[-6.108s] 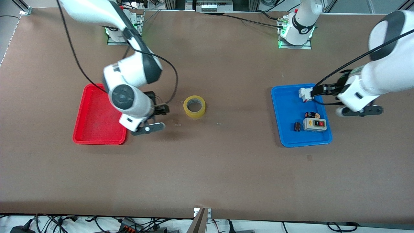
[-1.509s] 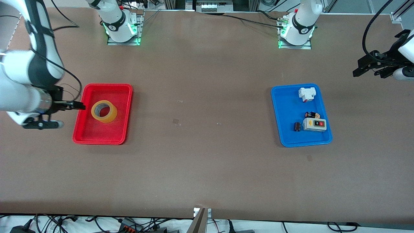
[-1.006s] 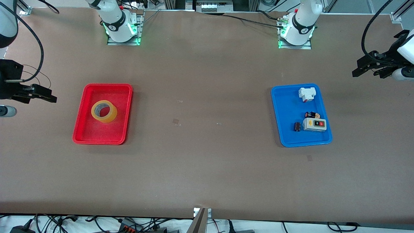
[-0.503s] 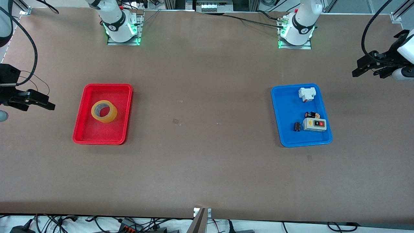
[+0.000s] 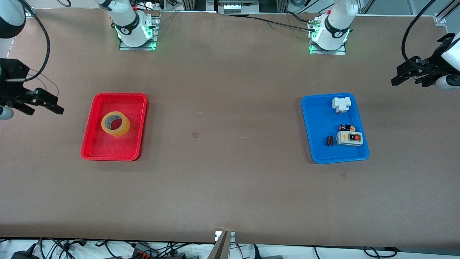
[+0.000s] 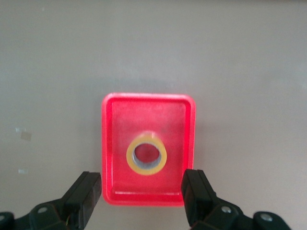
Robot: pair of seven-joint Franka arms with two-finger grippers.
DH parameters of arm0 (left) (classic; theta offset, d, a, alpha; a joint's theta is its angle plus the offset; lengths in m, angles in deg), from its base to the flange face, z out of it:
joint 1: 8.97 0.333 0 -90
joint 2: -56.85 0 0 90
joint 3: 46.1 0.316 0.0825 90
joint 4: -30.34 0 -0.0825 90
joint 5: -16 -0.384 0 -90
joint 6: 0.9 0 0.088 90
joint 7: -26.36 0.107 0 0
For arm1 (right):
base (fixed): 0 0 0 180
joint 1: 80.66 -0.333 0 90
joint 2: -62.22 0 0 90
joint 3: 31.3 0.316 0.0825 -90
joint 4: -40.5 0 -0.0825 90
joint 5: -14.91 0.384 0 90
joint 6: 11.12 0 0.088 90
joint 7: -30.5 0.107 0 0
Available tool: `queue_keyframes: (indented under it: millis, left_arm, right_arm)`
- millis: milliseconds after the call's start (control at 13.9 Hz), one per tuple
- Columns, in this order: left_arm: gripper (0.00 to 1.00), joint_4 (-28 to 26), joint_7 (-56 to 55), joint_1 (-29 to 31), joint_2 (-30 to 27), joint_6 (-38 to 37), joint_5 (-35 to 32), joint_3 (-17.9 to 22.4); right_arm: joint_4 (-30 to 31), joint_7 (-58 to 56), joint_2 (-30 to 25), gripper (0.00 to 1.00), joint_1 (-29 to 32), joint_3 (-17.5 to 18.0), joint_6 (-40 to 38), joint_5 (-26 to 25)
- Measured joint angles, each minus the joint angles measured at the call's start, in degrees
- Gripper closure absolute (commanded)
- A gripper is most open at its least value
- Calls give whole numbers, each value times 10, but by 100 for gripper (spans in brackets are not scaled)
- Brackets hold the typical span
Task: Place and move tape with both arms
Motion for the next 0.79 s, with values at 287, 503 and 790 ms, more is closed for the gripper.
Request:
queue_keyframes:
  millis: [287,503,790]
  left_arm:
    - [0,0,0,0,0,0,0,-1]
    - [0,3,0,30,0,0,0,-31]
    - [0,4,0,25,0,0,0,-27]
  right_arm:
    - [27,-7,-25,0,2,-1,0,0]
    - [29,-7,-27,0,6,-1,-7,0]
    - [29,-8,-38,0,6,-1,-20,0]
